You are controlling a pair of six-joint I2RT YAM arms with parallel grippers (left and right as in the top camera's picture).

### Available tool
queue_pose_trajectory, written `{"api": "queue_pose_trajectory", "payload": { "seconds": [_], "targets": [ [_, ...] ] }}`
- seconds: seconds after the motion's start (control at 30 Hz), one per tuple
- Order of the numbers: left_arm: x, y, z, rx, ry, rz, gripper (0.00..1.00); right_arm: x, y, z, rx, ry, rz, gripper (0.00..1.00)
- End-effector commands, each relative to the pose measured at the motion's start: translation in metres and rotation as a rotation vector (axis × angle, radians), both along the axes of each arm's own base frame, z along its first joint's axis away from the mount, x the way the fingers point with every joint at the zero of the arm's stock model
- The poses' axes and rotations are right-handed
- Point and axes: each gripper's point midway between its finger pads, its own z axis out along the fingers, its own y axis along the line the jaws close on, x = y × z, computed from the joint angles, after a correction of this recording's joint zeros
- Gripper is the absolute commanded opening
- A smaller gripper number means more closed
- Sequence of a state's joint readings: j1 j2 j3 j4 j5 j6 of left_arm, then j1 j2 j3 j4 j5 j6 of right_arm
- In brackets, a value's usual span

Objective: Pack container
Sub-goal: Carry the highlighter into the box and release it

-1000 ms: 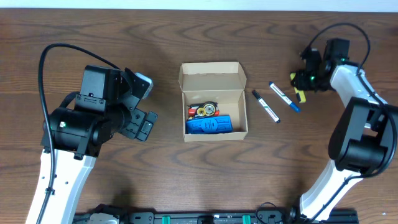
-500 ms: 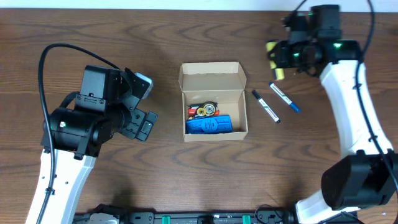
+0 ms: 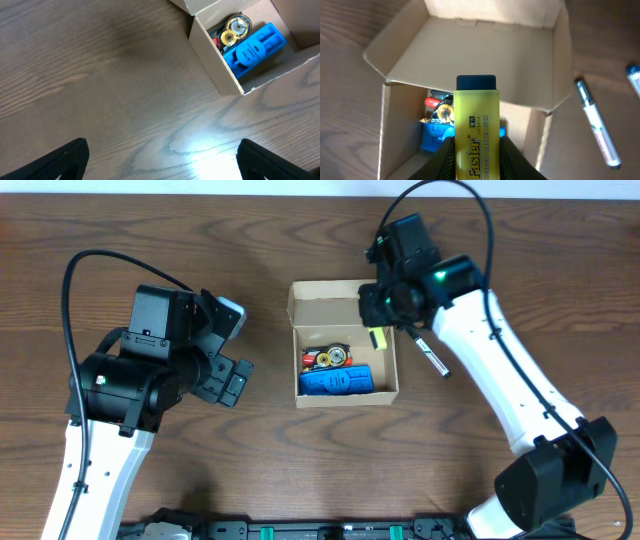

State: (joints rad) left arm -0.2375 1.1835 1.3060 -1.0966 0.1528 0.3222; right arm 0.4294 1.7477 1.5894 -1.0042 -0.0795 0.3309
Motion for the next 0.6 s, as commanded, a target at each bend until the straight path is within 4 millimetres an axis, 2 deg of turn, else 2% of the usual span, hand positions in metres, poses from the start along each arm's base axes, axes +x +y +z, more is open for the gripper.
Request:
{"api": "queue_pose_trajectory", "payload": {
  "seconds": [0.0, 0.2, 0.4, 0.57],
  "targets": [
    [0.000, 0.001, 0.004, 0.006, -0.013, -0.004, 0.95, -0.010, -0.009, -0.028, -0.056, 0.055, -0.118, 0.21],
    [0.000, 0.001, 0.004, 0.005, -0.013, -0.005, 0.95, -0.019, -0.018, -0.061, -0.098, 0.082, -0.167, 0.19],
    [0.000, 0.001, 0.004, 0.006, -0.013, -0.004, 0.95, -0.030, -0.029, -0.072, -0.155, 0.112, -0.185, 0.20],
    [0.000, 0.001, 0.004, 0.005, -0.013, -0.005, 0.95, -0.034, -0.028, -0.080, -0.171, 0.114, -0.179, 0.21]
  ]
}}
